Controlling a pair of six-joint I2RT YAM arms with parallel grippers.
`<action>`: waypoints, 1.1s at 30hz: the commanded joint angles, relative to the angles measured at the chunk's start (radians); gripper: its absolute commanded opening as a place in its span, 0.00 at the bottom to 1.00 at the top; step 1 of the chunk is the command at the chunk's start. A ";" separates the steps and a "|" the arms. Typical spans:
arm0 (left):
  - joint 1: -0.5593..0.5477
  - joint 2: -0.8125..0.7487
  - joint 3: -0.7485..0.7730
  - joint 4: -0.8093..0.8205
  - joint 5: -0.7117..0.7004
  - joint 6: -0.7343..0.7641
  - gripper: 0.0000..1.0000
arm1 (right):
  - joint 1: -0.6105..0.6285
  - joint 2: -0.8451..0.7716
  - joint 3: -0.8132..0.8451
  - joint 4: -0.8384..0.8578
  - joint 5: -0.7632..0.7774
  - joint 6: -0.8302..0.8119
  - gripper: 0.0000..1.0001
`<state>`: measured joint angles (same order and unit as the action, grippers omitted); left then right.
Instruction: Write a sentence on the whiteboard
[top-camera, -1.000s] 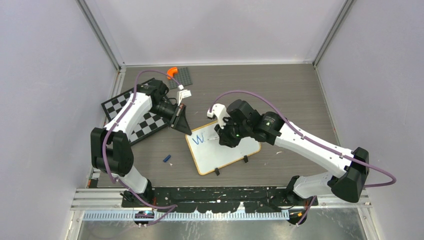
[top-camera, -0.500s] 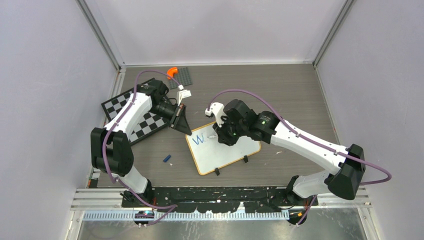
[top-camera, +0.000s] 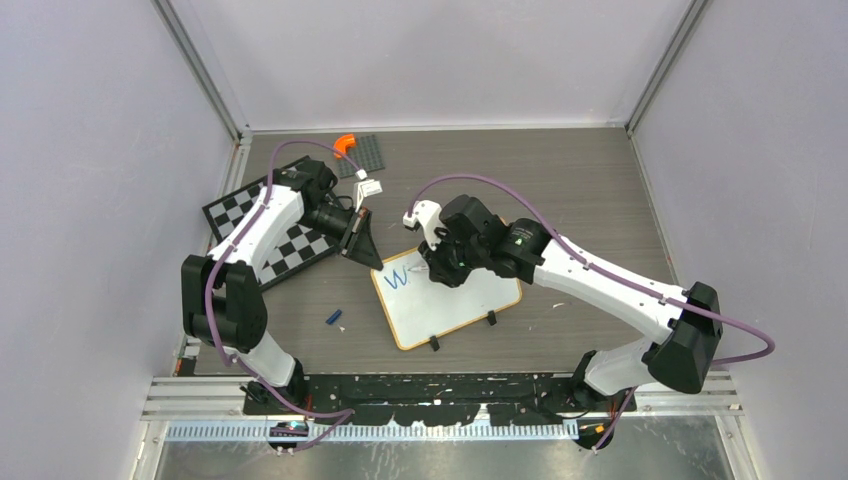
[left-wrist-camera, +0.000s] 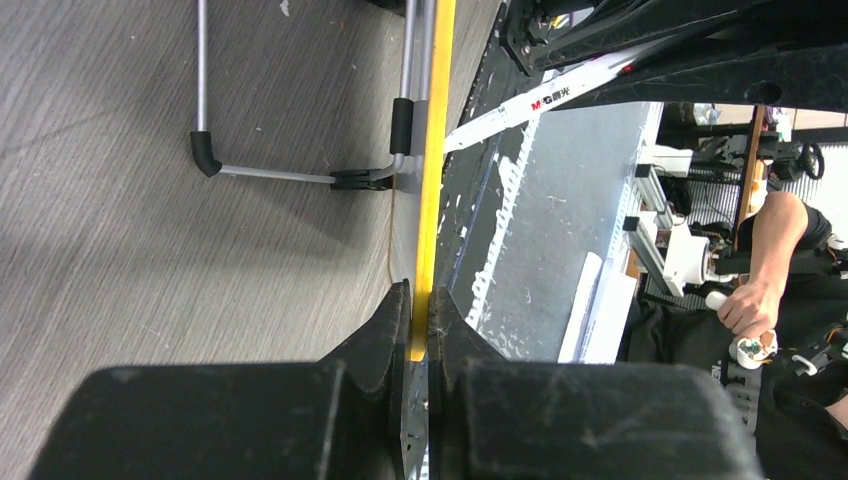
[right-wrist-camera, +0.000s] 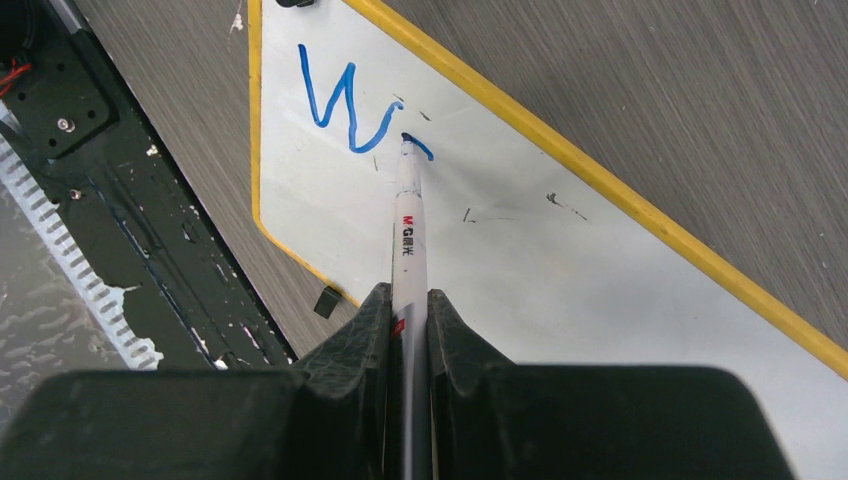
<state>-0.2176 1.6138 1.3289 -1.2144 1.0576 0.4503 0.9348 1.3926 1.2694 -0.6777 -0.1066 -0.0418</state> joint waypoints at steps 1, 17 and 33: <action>-0.005 0.008 -0.007 -0.006 0.001 -0.001 0.00 | 0.001 0.014 0.031 0.038 0.004 0.005 0.00; -0.005 0.022 -0.001 -0.009 0.003 0.002 0.00 | 0.000 -0.031 -0.034 -0.004 -0.006 -0.014 0.00; -0.007 0.020 0.000 -0.010 0.004 0.001 0.00 | -0.027 -0.037 0.036 -0.033 0.033 -0.043 0.00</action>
<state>-0.2161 1.6196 1.3289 -1.2156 1.0645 0.4538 0.9203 1.3853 1.2522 -0.7189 -0.1207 -0.0685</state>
